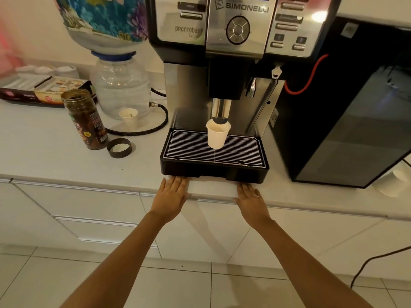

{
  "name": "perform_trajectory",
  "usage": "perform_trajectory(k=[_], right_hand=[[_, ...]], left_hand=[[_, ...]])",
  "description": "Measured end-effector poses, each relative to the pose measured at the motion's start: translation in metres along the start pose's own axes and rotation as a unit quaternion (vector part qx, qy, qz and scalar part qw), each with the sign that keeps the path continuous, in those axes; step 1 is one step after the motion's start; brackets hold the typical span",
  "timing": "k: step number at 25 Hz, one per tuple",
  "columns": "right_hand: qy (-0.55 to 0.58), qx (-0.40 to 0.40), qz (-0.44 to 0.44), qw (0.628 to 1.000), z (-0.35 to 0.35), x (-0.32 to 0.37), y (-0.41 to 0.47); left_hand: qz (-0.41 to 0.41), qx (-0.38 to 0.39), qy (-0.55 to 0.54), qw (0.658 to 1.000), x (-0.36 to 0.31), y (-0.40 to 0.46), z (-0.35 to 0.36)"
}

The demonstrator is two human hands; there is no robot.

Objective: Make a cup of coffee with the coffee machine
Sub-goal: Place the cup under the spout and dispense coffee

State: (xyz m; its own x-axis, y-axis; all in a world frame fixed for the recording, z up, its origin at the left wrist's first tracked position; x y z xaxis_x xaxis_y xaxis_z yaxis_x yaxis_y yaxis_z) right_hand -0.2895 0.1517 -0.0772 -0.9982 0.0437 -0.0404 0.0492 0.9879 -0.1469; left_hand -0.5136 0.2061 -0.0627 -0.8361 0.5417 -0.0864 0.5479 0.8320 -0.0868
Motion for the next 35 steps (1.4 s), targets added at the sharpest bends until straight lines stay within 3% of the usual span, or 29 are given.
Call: perform_trajectory(k=[5, 15, 25, 35], right_hand=[[0.031, -0.012, -0.021, 0.999, -0.001, -0.002, 0.001], [0.048, -0.078, -0.020, 0.996, -0.018, 0.001, -0.010], [0.123, -0.063, -0.020, 0.990, -0.003, -0.009, -0.003], [0.127, -0.081, -0.007, 0.989, -0.002, -0.007, -0.006]], left_hand=[[-0.003, 0.020, -0.003, 1.000, -0.005, 0.005, 0.008], [-0.014, -0.039, -0.024, 0.999, -0.007, 0.000, 0.003], [-0.009, -0.058, -0.044, 0.997, -0.001, 0.002, 0.002], [-0.001, -0.057, -0.021, 0.998, -0.004, -0.001, 0.005]])
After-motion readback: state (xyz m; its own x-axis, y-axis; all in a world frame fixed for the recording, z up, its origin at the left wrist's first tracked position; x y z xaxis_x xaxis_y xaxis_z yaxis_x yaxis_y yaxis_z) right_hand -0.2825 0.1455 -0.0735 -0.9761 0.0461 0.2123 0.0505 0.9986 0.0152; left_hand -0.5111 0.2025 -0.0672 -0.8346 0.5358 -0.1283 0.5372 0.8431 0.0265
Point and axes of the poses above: each hand's wrist, its own y-axis towards the middle knuckle, its own z-axis out of the palm, x = y × z, the point moved 10 cm from there along y, towards the middle knuckle, and after that the axes turned 10 degrees about x, right-handed, at the moved point
